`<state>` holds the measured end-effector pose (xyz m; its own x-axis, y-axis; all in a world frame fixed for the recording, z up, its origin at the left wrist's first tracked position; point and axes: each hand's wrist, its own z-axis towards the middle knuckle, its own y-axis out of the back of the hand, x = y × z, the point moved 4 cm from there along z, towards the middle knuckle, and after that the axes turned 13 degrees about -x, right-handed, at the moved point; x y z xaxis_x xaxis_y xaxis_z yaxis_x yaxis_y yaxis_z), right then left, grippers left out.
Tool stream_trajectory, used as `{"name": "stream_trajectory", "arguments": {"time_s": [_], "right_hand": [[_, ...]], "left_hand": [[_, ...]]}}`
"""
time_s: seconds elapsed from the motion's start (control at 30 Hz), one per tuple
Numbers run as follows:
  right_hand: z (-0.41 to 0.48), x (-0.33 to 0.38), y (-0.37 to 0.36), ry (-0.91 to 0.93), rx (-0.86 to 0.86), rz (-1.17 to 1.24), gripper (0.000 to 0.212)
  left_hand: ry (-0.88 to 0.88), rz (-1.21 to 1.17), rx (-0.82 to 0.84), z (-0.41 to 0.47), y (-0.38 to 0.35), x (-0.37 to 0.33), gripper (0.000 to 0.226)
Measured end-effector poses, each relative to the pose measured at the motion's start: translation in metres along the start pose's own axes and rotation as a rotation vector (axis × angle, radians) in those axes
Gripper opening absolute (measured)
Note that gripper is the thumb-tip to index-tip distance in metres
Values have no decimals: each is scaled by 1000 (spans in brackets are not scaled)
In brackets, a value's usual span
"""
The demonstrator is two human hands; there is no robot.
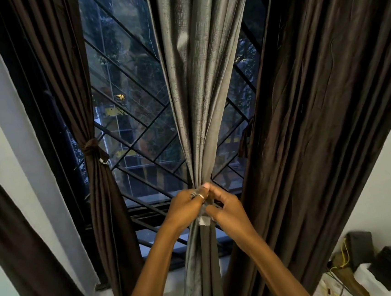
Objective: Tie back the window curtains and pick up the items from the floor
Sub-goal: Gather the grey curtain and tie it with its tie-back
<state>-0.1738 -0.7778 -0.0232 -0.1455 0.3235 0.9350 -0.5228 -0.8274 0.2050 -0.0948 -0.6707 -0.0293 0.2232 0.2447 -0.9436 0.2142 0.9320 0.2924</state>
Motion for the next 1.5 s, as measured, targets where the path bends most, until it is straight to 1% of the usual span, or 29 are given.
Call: {"name": "stream_trajectory", "arguments": {"time_s": [0.07, 0.17, 0.23, 0.33, 0.37, 0.43, 0.5, 0.53, 0.6, 0.67, 0.7, 0.77, 0.8, 0.87, 0.93, 1.0, 1.13, 1.2, 1.27, 1.37, 1.5], "right_hand": [[-1, 0, -1, 23, -3, -51, 59], [-3, -1, -4, 54, -80, -126, 64], [-5, -4, -6, 86, -188, -191, 59], [-11, -6, -8, 62, -304, -198, 50], [-13, -8, -9, 35, -299, -213, 47], [-13, -12, -11, -39, -219, -245, 38], [-14, -18, -13, -78, -163, -192, 17], [-14, -19, -11, -55, -160, -189, 5], [-10, -20, -7, 59, -164, -274, 16], [-8, -21, -1, 143, -113, -394, 16], [-7, -19, 2, 194, -82, -468, 15], [-6, -14, 10, 315, -53, -558, 22], [-5, -10, 14, 382, -57, -568, 25], [-3, 4, 23, 503, -104, -537, 23], [2, 18, 31, 577, -136, -507, 20], [9, 26, 34, 622, -118, -478, 25], [20, 30, 32, 660, -12, -438, 35], [26, 31, 31, 661, 21, -398, 30], [29, 30, 30, 646, 54, -345, 20], [32, 24, 25, 585, 130, -286, 11], [39, 20, 21, 551, 176, -297, 9]], "left_hand": [[-45, 11, -17, 0, 1, 1, 57], [-48, -15, -4, 2, 1, 4, 41], [-41, -32, 5, 0, -1, 3, 36], [-11, -50, -10, 2, -1, 7, 36], [-4, -52, -15, 2, 0, 8, 38], [-6, -37, -15, 4, 3, 10, 38], [-45, 24, -3, 4, 6, 8, 39], [-87, 74, 2, 3, 7, 6, 41], [-189, 198, -8, 3, 9, 2, 46], [-262, 291, -10, 2, 13, -2, 47], [-281, 294, 9, 1, 15, -4, 45], [-282, 236, 72, -2, 16, -8, 40], [-280, 207, 96, -2, 16, -9, 38], [-299, 184, 118, -3, 16, -8, 36], [-322, 181, 125, -3, 15, -6, 37], [-332, 168, 131, -7, 13, -5, 40], [-368, 190, 122, -15, 13, -7, 31], [-371, 205, 116, -15, 15, -4, 31], [-355, 194, 129, -15, 18, -1, 36], [-353, 205, 152, -15, 22, -1, 39], [-356, 234, 136, -17, 25, -4, 27]]}}
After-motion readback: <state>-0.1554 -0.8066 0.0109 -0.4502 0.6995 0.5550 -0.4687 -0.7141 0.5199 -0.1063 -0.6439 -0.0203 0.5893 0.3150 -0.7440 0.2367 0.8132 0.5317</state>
